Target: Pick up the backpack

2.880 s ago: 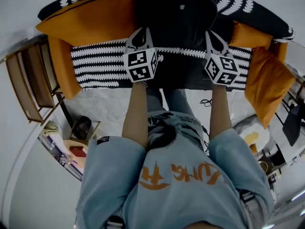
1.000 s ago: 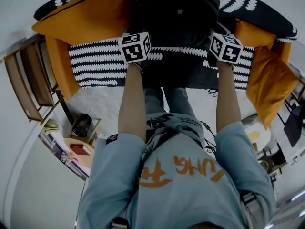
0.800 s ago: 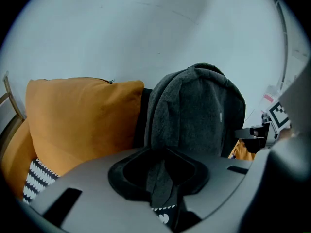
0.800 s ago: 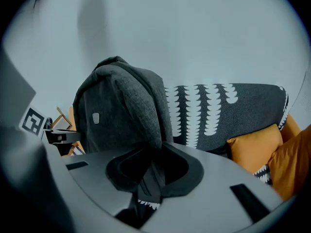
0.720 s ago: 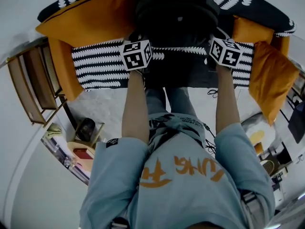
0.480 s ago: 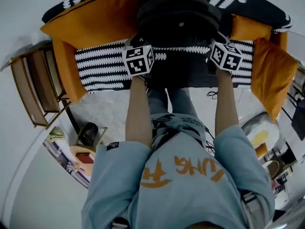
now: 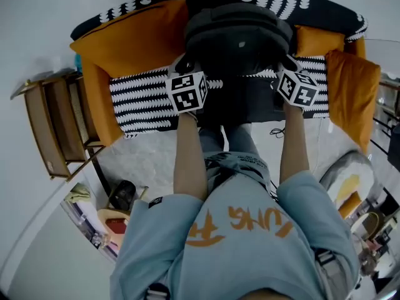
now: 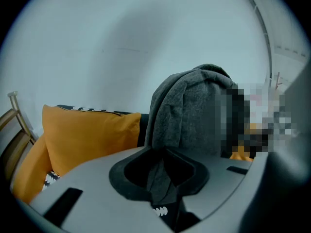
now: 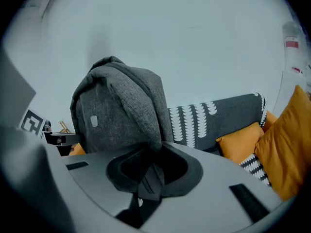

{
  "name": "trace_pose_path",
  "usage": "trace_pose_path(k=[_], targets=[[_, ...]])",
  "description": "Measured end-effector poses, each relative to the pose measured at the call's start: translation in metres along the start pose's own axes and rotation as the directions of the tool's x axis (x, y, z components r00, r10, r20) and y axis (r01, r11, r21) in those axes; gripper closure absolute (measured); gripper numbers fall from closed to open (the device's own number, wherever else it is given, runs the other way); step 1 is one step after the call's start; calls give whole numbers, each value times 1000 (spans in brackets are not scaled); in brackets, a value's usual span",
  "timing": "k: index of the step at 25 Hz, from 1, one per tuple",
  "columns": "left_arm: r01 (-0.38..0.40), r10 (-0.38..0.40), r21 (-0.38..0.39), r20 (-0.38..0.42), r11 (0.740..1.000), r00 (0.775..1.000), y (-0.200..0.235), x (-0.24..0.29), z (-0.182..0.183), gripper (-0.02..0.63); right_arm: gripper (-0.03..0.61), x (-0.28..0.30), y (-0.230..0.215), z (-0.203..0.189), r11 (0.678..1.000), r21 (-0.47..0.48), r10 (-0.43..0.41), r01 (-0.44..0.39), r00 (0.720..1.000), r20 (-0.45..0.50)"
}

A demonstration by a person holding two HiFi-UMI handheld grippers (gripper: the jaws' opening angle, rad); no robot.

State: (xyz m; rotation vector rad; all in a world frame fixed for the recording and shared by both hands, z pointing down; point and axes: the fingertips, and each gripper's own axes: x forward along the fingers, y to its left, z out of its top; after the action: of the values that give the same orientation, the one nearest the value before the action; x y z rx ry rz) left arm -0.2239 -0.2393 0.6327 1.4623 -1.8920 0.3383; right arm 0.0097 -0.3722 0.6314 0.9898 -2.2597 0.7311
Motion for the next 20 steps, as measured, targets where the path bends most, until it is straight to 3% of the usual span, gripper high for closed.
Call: trace_pose_path(k=[5,12,20], targets=[[28,-28,4,54,1000,998,-2,-29,22,528,532,-33,19,22,999,-40,-16,18,999,50],[63,-75,78,165,995,983,-4,-70,75,529,534,-77,47,68,996,-67,-44,55,986,160],[55,-93,134,297,989,950,-2,-128,133,531,535,-131,89,117,989,-124,-40,77,960,279]])
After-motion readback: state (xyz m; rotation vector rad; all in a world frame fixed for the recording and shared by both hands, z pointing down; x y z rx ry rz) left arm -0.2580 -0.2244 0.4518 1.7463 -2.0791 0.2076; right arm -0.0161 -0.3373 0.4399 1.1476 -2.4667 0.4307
